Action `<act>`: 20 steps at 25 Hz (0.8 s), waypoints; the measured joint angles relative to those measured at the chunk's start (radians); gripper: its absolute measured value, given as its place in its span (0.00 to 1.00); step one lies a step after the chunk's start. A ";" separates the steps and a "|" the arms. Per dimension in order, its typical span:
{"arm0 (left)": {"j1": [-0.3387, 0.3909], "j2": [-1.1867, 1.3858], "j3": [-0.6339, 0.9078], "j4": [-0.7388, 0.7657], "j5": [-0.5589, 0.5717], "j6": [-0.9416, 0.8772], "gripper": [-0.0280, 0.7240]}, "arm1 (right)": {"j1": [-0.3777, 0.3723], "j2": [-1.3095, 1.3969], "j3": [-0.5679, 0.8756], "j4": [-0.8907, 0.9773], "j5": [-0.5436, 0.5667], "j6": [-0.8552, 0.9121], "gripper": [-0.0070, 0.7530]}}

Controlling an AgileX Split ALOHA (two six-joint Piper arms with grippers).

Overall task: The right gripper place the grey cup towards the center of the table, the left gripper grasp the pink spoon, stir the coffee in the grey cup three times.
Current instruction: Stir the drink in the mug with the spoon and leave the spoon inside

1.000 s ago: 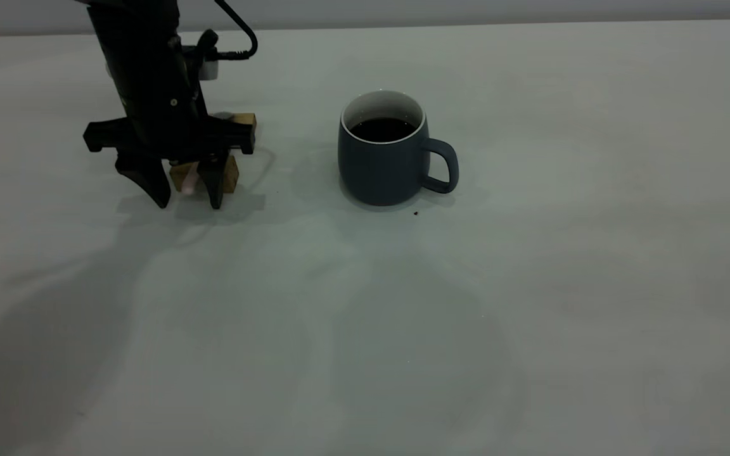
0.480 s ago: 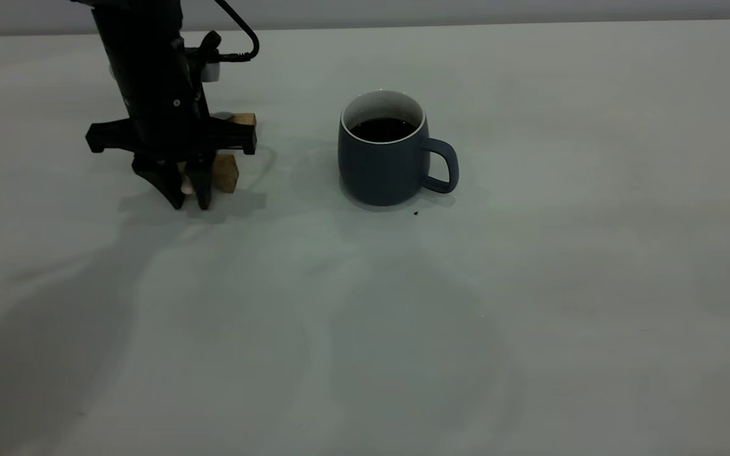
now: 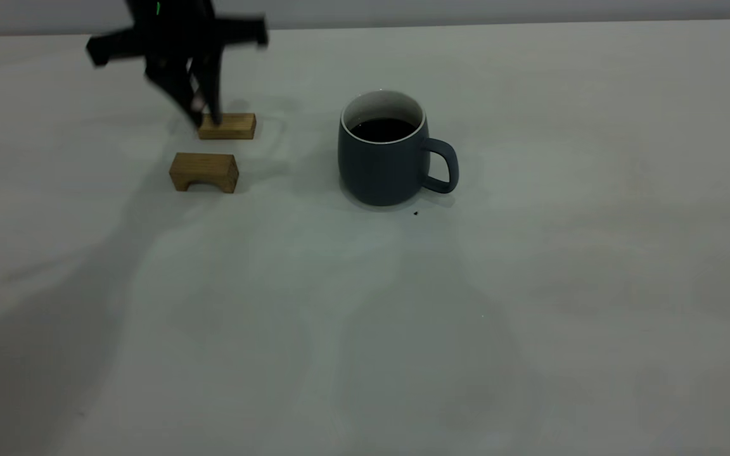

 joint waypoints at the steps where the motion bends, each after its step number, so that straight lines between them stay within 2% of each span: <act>1: 0.000 -0.005 -0.022 -0.047 0.016 0.000 0.23 | 0.000 0.000 0.000 0.000 0.000 0.000 0.76; 8: 0.000 -0.012 -0.075 -0.451 0.081 -0.001 0.23 | 0.000 0.000 0.000 0.000 0.000 0.000 0.76; 13: 0.000 -0.012 -0.075 -0.739 0.086 -0.014 0.23 | 0.000 0.000 0.000 0.000 0.000 0.000 0.76; 16: 0.000 -0.012 -0.075 -0.893 0.086 -0.117 0.23 | 0.000 0.000 0.000 0.000 0.000 0.000 0.76; 20: 0.000 -0.012 -0.076 -1.027 0.107 -0.395 0.23 | 0.000 0.000 0.000 0.000 0.000 0.000 0.76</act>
